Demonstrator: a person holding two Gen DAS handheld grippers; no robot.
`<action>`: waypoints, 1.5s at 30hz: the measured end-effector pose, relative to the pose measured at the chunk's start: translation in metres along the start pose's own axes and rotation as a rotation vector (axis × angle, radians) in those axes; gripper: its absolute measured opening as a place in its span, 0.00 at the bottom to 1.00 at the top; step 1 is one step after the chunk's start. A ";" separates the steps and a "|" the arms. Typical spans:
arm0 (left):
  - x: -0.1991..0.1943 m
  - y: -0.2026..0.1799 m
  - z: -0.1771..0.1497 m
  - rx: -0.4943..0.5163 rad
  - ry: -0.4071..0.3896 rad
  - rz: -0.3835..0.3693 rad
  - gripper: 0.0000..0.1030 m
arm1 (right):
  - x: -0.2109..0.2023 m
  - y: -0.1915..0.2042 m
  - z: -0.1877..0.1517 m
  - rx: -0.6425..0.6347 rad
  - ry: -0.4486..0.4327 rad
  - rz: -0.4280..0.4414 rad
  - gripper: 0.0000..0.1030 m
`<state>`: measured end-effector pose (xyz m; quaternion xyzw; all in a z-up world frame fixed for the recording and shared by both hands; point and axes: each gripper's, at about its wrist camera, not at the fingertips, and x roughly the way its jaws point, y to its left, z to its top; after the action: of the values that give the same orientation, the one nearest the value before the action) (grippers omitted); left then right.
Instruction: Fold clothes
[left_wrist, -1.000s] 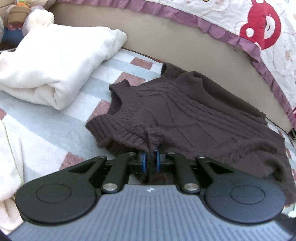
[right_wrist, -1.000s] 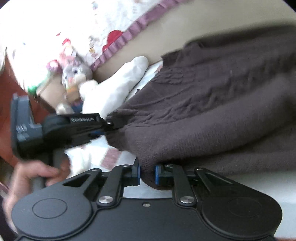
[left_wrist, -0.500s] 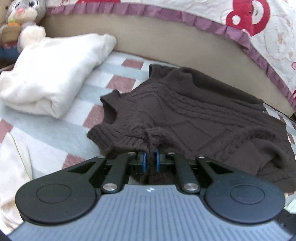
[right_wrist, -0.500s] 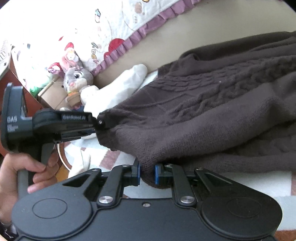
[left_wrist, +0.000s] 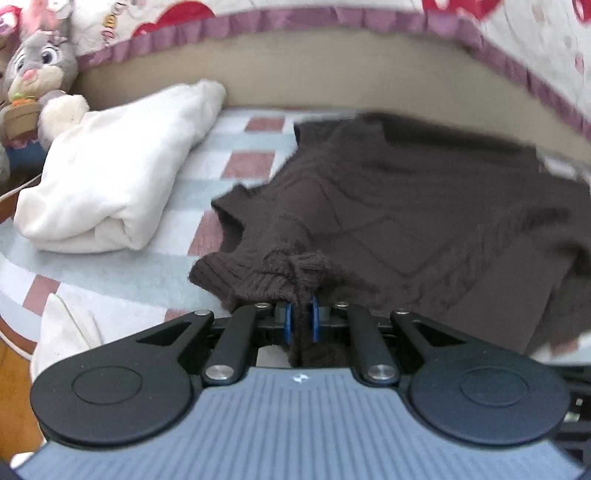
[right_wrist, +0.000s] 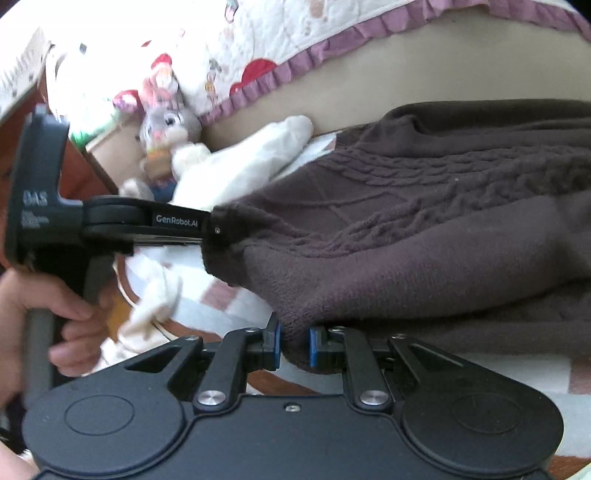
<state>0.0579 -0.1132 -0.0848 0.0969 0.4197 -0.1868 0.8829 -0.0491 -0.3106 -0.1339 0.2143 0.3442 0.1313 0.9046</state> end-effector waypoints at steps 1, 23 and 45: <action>0.003 0.001 -0.001 -0.010 0.027 0.001 0.10 | 0.002 -0.003 -0.001 0.014 0.008 0.002 0.17; -0.014 -0.018 0.003 -0.061 -0.082 -0.232 0.40 | -0.039 0.014 0.016 0.000 0.052 -0.111 0.34; 0.015 -0.058 -0.010 0.082 0.074 -0.192 0.46 | -0.087 -0.063 0.035 0.202 -0.084 -0.407 0.46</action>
<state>0.0362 -0.1662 -0.1037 0.0992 0.4513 -0.2839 0.8402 -0.0832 -0.4098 -0.0917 0.2354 0.3536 -0.0981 0.9000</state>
